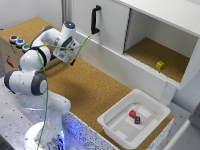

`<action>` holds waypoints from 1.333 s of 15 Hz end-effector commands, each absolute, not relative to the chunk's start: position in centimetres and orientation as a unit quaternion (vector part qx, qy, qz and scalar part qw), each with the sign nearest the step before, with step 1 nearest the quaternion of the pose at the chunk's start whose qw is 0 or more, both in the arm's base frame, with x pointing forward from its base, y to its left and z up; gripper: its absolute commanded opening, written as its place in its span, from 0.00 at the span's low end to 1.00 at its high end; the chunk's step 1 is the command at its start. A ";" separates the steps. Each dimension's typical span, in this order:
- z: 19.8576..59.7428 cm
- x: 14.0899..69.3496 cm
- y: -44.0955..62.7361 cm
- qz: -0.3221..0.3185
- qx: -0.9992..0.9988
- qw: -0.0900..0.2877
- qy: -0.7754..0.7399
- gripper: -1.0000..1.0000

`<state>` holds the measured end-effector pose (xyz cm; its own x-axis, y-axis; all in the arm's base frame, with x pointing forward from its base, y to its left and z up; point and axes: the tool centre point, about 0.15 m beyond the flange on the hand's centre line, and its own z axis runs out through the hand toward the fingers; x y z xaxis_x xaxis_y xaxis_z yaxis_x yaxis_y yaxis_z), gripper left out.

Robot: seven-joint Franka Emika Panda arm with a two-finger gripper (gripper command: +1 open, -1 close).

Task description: Grasp the drawer handle and open it

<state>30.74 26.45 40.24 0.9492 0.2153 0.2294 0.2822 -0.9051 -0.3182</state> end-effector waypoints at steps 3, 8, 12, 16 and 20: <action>35.8 34.2 33.9 -0.055 -0.972 0.181 -0.141 1.00; 33.9 35.8 35.7 -0.031 -0.967 0.198 -0.156 1.00; 32.8 35.8 37.0 -0.040 -0.963 0.210 -0.163 1.00; 32.1 35.3 37.2 -0.058 -0.963 0.218 -0.145 1.00; 30.9 34.1 36.6 -0.050 -0.964 0.232 -0.121 1.00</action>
